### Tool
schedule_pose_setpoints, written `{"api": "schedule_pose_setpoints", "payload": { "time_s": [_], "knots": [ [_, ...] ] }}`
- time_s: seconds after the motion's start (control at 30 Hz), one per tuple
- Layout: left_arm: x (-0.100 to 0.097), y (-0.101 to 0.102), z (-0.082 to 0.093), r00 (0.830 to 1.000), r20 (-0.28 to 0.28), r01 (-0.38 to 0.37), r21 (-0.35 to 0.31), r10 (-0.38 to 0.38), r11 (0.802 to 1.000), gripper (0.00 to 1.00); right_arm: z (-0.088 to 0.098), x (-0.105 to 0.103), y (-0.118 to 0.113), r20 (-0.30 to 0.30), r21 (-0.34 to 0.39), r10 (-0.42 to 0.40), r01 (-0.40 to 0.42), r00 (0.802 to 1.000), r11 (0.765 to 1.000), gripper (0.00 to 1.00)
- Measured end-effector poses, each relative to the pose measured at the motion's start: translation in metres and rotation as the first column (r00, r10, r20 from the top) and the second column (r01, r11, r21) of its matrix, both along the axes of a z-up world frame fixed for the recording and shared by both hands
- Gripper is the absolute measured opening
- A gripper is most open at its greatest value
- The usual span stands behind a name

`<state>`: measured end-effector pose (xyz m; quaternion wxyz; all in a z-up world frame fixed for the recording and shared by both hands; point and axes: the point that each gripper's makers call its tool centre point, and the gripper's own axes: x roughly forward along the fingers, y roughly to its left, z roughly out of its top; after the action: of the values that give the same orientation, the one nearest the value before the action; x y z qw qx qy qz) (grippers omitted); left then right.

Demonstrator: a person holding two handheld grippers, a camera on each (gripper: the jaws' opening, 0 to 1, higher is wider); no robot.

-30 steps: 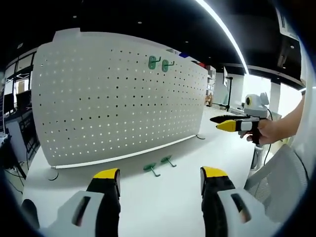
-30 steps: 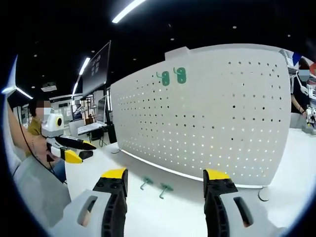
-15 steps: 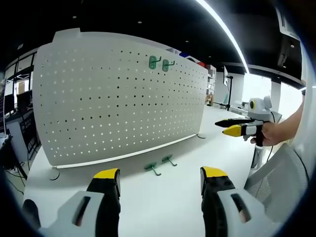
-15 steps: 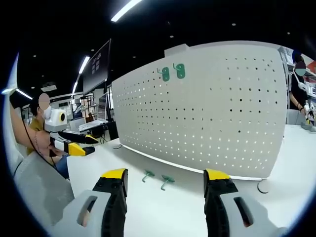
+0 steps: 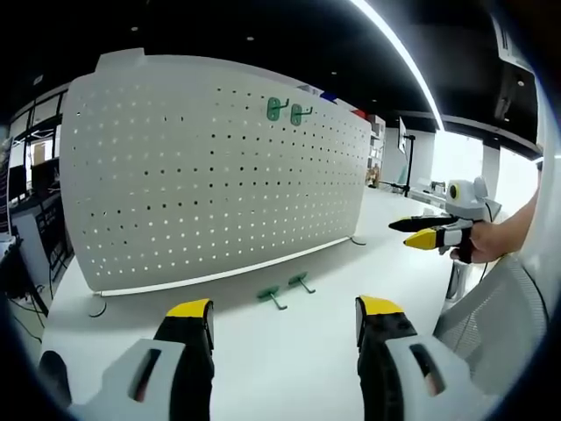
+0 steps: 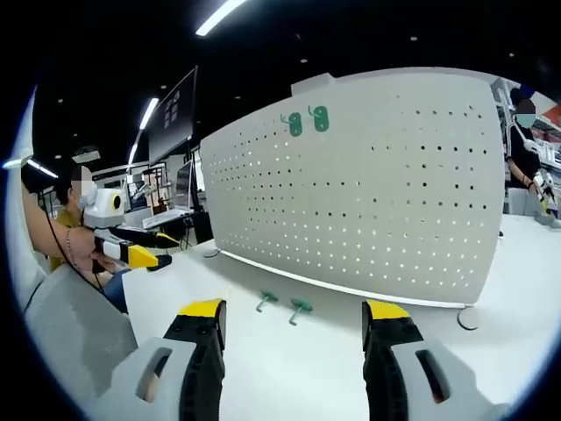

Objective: Insert the hook assembly into the mounting plate slot until the hook locks in place.

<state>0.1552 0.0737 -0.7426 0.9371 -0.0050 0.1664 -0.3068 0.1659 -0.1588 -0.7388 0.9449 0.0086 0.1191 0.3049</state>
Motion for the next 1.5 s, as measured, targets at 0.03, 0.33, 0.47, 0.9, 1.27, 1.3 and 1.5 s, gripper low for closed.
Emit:
{"api": "schedule_pose_setpoints", "payload": {
  "time_s": [0.03,0.33,0.47,0.9,1.27,1.3,1.5],
  "knots": [
    [0.0,0.0,0.0,1.0,0.0,0.0,0.0,0.0,1.0,0.67,0.0,0.0,0.0,-0.001,-0.002,0.001,-0.001,1.0,1.0,0.6],
    [0.0,0.002,-0.003,1.0,-0.009,-0.008,-0.003,0.008,1.0,0.67,-0.007,-0.005,-0.004,-0.022,-0.009,0.003,-0.004,1.0,1.0,0.61],
    [0.0,0.004,-0.003,1.0,-0.012,-0.014,-0.009,0.014,1.0,0.67,-0.009,-0.008,-0.006,-0.03,-0.011,0.002,-0.003,1.0,1.0,0.61],
    [0.002,0.0,-0.004,1.0,-0.016,-0.003,-0.012,0.003,1.0,0.67,-0.011,-0.009,-0.006,-0.05,0.005,-0.004,0.004,0.999,1.0,0.62],
    [0.016,-0.016,-0.002,0.998,-0.014,0.066,0.006,-0.066,0.998,0.66,-0.013,-0.01,-0.006,-0.059,0.012,0.002,-0.001,0.998,1.0,0.62],
    [0.019,-0.018,-0.002,0.997,-0.015,0.081,0.016,-0.081,0.997,0.66,-0.013,-0.01,-0.005,-0.06,0.013,0.003,-0.002,0.998,1.0,0.62],
    [0.034,-0.023,0.0,0.992,-0.012,0.128,0.046,-0.128,0.991,0.66,-0.015,-0.011,-0.003,-0.065,0.015,0.013,-0.012,0.998,1.0,0.62]
  ]
}}
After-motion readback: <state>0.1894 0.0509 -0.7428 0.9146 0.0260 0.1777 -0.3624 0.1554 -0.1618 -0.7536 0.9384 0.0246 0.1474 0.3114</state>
